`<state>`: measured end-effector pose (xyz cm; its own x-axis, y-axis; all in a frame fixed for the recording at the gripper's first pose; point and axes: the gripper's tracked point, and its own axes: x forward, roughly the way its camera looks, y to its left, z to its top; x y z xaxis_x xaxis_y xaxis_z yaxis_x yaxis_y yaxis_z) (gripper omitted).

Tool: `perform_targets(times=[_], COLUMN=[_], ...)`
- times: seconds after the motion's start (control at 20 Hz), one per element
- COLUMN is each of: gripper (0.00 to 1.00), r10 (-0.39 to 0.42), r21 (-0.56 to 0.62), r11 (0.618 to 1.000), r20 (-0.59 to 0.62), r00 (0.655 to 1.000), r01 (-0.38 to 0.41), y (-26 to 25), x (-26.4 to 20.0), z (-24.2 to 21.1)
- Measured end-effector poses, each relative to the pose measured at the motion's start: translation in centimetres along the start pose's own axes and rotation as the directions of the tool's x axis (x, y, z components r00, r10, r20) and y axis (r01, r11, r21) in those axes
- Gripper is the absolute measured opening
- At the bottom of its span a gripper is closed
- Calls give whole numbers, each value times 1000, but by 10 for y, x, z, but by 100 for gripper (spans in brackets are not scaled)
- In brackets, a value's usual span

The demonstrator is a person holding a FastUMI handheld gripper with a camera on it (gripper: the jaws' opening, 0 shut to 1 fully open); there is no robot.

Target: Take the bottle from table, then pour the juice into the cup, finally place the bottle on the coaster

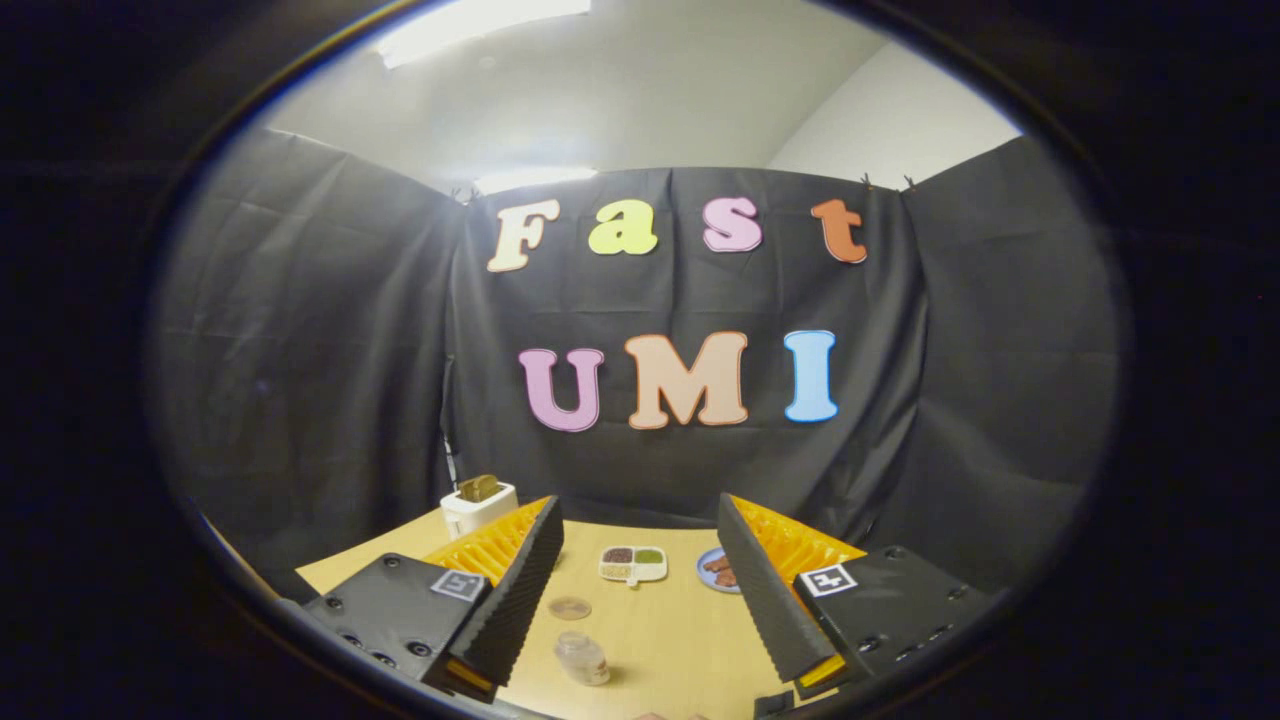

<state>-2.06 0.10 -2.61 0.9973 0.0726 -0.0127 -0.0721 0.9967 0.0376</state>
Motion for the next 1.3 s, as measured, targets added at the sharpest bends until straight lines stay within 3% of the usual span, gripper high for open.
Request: perform_targets(times=[0.3,0.75,1.0,1.3], gripper=[97,97,97,97], r10=[-1,-38,-59,-101], r21=[13,141,102,124], r11=[1000,989,993,987], r20=[1,32,63,-52], r00=[1000,999,996,994], r01=[1,33,53,106], y=[-19,-50,-37,7], x=[-5,6,7,4], z=[-28,-88,-124,-199])
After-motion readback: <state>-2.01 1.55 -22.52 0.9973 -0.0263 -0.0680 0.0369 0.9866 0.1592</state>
